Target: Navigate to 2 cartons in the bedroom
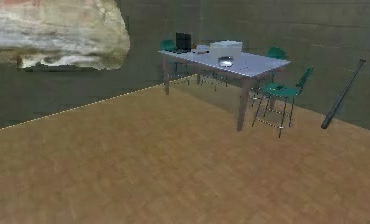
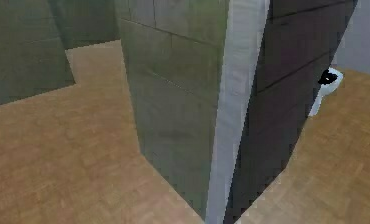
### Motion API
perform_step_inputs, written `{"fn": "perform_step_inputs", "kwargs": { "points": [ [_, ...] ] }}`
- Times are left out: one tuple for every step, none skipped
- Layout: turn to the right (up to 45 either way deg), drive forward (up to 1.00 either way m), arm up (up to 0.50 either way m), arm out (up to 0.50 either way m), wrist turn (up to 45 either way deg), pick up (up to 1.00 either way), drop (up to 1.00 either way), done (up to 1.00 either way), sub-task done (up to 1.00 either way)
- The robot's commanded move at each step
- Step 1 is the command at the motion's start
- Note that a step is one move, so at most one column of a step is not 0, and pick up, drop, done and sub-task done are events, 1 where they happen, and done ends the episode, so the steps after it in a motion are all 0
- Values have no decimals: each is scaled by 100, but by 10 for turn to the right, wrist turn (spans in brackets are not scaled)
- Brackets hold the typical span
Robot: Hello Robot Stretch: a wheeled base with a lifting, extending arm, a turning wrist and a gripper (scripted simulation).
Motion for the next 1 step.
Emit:
{"fn": "perform_step_inputs", "kwargs": {
  "points": [
    [240,0,0,0,0,0,0,0,0]
  ]
}}
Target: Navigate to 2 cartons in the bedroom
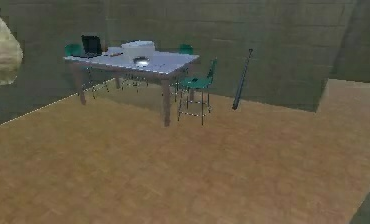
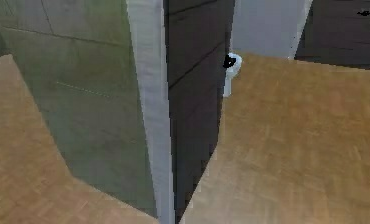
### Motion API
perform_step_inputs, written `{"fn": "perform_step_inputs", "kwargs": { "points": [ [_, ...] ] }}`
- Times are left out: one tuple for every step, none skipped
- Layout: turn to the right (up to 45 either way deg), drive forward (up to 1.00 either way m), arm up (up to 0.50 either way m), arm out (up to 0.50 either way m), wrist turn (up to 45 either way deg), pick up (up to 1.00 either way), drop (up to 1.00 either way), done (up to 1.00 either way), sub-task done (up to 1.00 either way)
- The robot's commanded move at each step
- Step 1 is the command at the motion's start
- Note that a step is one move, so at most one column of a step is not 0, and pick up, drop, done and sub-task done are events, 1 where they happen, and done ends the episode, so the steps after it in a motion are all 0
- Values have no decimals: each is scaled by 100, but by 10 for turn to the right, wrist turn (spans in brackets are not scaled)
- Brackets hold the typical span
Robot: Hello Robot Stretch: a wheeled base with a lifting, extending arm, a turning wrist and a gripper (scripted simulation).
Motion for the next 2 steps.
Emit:
{"fn": "perform_step_inputs", "kwargs": {
  "points": [
    [0,100,0,0,0,0,0,0,0],
    [60,0,0,0,0,0,0,0,0]
  ]
}}
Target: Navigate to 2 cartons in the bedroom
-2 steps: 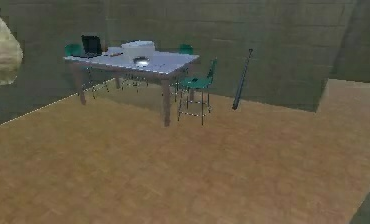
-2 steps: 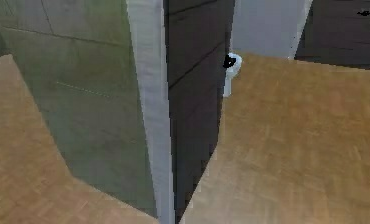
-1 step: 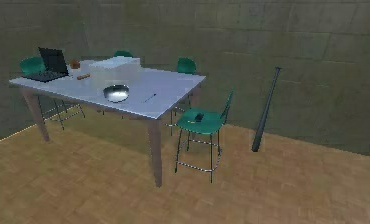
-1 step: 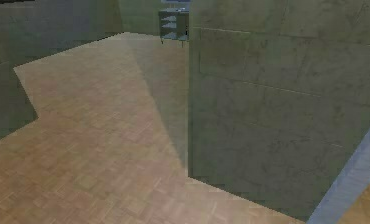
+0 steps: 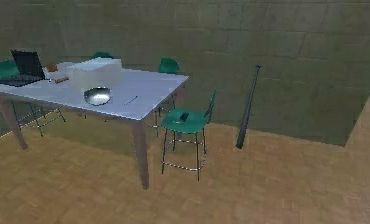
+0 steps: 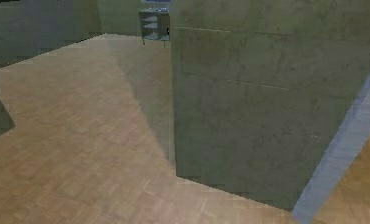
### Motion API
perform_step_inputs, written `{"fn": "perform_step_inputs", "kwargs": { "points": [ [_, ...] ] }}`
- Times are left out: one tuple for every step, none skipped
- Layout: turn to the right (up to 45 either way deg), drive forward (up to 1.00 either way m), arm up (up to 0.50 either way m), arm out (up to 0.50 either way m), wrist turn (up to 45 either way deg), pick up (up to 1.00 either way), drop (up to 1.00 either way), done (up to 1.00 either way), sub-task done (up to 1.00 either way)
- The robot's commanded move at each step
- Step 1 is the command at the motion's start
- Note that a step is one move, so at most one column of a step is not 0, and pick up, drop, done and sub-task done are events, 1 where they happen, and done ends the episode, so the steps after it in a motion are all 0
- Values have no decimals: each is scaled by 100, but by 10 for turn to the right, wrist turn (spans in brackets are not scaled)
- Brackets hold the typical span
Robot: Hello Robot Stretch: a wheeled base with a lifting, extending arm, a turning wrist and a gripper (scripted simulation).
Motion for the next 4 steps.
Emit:
{"fn": "perform_step_inputs", "kwargs": {
  "points": [
    [0,70,0,0,0,0,0,0,0],
    [-390,0,0,0,0,0,0,0,0],
    [0,0,0,0,0,0,0,0,100],
    [-450,0,0,0,0,0,0,0,0]
  ]
}}
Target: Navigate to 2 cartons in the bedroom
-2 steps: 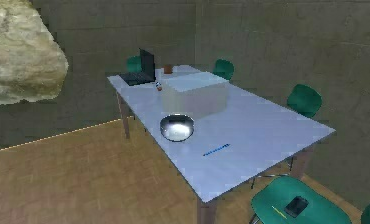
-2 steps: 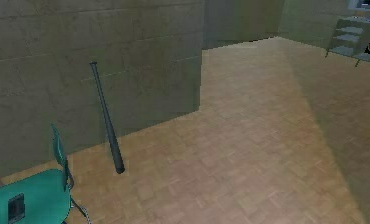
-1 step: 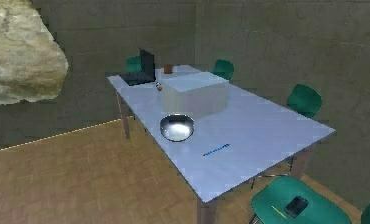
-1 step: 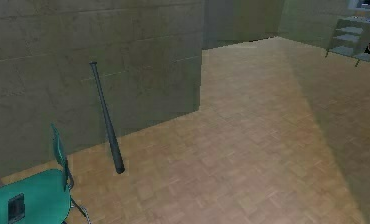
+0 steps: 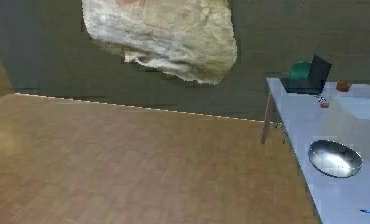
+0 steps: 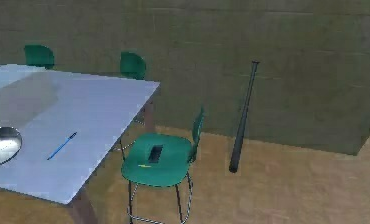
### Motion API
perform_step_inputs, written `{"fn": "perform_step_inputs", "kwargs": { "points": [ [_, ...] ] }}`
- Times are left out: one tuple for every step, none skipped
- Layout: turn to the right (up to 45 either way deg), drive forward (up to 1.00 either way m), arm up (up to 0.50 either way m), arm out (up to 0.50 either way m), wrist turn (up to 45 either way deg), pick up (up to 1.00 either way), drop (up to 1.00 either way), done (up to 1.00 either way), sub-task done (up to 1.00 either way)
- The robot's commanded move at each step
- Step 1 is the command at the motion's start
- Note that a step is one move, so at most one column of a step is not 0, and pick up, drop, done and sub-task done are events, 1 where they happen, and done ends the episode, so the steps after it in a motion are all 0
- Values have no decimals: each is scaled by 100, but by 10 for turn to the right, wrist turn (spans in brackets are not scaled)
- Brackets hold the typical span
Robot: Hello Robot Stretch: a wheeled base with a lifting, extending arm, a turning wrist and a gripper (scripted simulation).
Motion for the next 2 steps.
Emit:
{"fn": "perform_step_inputs", "kwargs": {
  "points": [
    [-390,0,0,0,0,0,0,0,0],
    [0,25,0,0,0,0,0,0,0]
  ]
}}
